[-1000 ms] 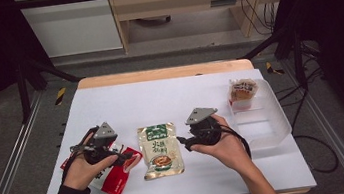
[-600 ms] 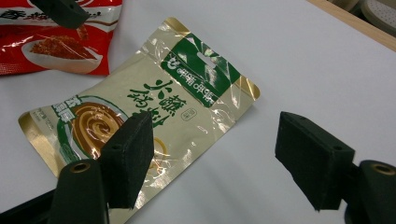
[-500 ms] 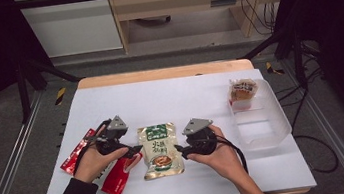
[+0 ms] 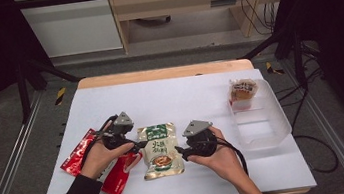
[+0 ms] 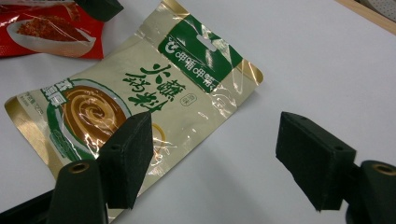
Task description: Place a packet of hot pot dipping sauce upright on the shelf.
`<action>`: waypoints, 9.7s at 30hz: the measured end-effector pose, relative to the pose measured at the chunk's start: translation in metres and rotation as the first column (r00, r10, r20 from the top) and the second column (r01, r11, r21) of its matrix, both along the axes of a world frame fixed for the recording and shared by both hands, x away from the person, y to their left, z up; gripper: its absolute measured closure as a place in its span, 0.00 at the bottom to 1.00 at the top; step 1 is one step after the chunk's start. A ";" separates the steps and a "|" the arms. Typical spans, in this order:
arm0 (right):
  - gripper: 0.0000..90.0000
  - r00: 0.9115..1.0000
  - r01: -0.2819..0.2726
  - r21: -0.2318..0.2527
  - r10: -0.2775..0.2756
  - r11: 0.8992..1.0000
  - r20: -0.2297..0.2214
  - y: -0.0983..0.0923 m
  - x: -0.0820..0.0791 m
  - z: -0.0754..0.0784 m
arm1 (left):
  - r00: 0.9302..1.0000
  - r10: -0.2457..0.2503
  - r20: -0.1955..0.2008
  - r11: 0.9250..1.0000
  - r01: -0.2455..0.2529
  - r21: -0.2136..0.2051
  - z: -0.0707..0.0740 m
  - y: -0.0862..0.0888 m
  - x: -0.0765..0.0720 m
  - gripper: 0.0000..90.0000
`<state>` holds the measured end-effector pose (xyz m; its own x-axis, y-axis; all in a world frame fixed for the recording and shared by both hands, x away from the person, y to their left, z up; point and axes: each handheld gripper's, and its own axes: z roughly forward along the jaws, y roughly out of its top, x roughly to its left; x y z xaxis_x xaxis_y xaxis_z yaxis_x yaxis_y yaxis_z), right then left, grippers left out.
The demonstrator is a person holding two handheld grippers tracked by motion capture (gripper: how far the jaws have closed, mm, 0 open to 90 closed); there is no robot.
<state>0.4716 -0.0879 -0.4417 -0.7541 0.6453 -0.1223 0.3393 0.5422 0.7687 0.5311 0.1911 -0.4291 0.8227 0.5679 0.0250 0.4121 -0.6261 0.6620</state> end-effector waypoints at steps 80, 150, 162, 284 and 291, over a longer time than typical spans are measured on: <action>0.30 0.999 -0.030 -0.013 0.029 0.999 -0.018 0.003 -0.001 -0.002 | 1.000 -0.014 -0.014 0.997 0.013 -0.076 0.031 0.010 -0.002 1.00; 1.00 0.905 -0.401 -0.220 0.348 0.889 -0.245 0.031 0.064 0.081 | 0.999 -0.019 0.030 0.999 0.020 -0.029 0.059 0.008 -0.031 0.34; 1.00 0.907 -0.392 -0.196 0.343 0.899 -0.245 0.023 0.060 0.088 | 0.999 0.031 -0.008 0.999 -0.031 0.014 0.043 0.027 -0.031 0.14; 1.00 0.995 -0.004 -0.155 0.019 0.988 0.098 -0.225 0.077 0.171 | 0.991 0.091 -0.098 0.995 -0.086 0.057 0.024 0.070 -0.042 0.10; 1.00 0.995 0.007 -0.144 0.007 0.990 0.096 -0.232 0.078 0.167 | 0.991 0.094 -0.095 0.994 -0.089 0.056 0.026 0.071 -0.042 0.10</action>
<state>0.5492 -0.3198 -0.2745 -0.7345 0.6156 -0.2855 0.2678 0.6495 0.7116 0.4889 0.2622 -0.4029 0.7671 0.6412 -0.0219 0.5303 -0.6146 0.5840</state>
